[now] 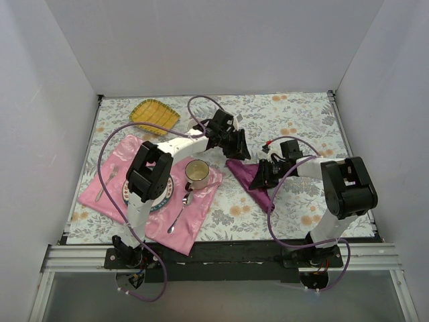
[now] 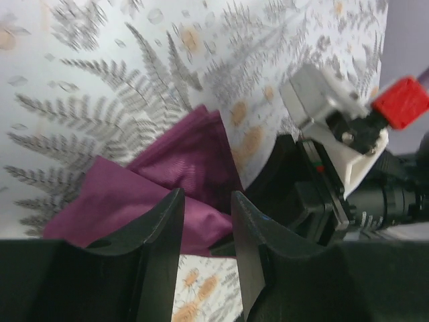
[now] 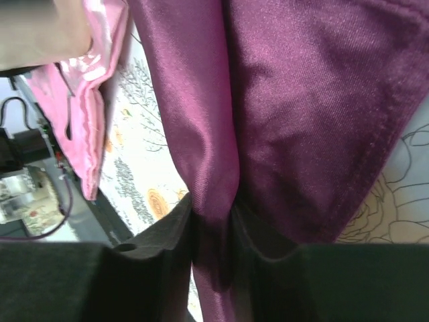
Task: Fold the napkin, place the utensils inside, and roll it up
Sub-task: Roll the napkin with the utensil
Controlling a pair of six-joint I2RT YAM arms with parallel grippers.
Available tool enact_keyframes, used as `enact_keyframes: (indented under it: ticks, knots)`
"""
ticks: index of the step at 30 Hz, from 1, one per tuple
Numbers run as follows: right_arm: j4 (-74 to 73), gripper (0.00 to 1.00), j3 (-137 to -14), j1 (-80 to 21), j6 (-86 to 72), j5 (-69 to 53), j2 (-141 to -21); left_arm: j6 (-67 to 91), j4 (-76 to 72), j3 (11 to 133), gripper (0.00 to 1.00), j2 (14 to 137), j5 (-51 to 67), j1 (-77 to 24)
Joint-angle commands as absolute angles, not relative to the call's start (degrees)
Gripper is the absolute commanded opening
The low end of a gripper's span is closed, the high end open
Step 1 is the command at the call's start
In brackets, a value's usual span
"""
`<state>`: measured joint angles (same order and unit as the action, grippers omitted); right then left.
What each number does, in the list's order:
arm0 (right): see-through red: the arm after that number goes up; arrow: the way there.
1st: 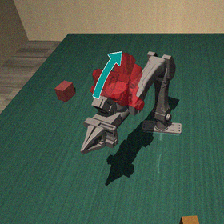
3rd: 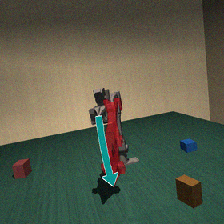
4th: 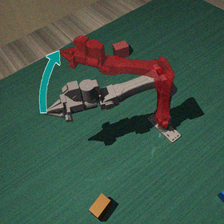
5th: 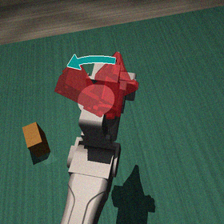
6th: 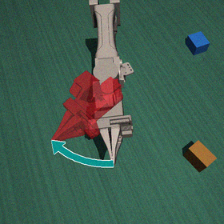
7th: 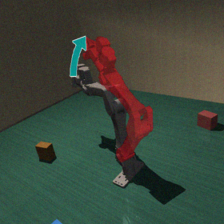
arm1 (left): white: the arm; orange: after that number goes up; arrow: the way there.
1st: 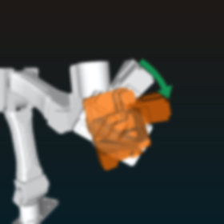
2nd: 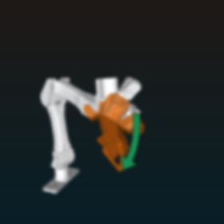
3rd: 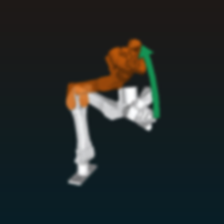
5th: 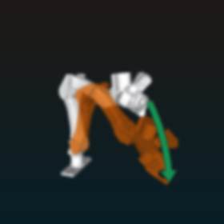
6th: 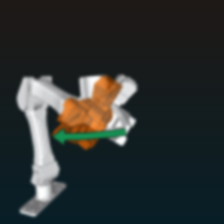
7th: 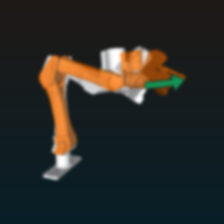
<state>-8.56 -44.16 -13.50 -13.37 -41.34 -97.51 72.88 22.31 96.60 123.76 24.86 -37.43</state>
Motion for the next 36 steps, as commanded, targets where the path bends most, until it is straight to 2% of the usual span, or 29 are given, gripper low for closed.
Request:
enact_keyframes:
  ticks: [1, 8, 15, 22, 30, 36]
  knots:
    - [-4.75, 0.38, -42.54, -12.83, -15.29, -39.47, -98.27, 76.97, 18.30, 90.47, 0.33, 118.92, 31.55, -38.41]
    - [-14.14, 0.61, -46.75, -12.92, -9.95, -33.85, -93.78, 77.96, 15.12, 86.48, 0.32, 119.53, 30.94, -38.41]
    - [-22.58, 0.66, -51.32, -12.83, -6.60, -28.40, -89.56, 77.87, 15.29, 88.24, 0.32, 119.97, 30.67, -38.50]
    - [-28.83, 0.65, -49.05, -12.92, -3.96, -23.38, -82.63, 77.43, 15.99, 88.68, 0.32, 120.76, 30.41, -38.41]
    - [-24.80, 0.49, -38.59, -13.01, -6.68, -19.95, -78.40, 76.82, 16.87, 90.17, 0.32, 123.04, 29.18, -38.41]
    - [-23.82, 0.42, -40.68, -13.80, -6.86, -16.88, -79.28, 73.92, 22.85, 97.37, 0.33, 124.28, 26.28, -38.50]
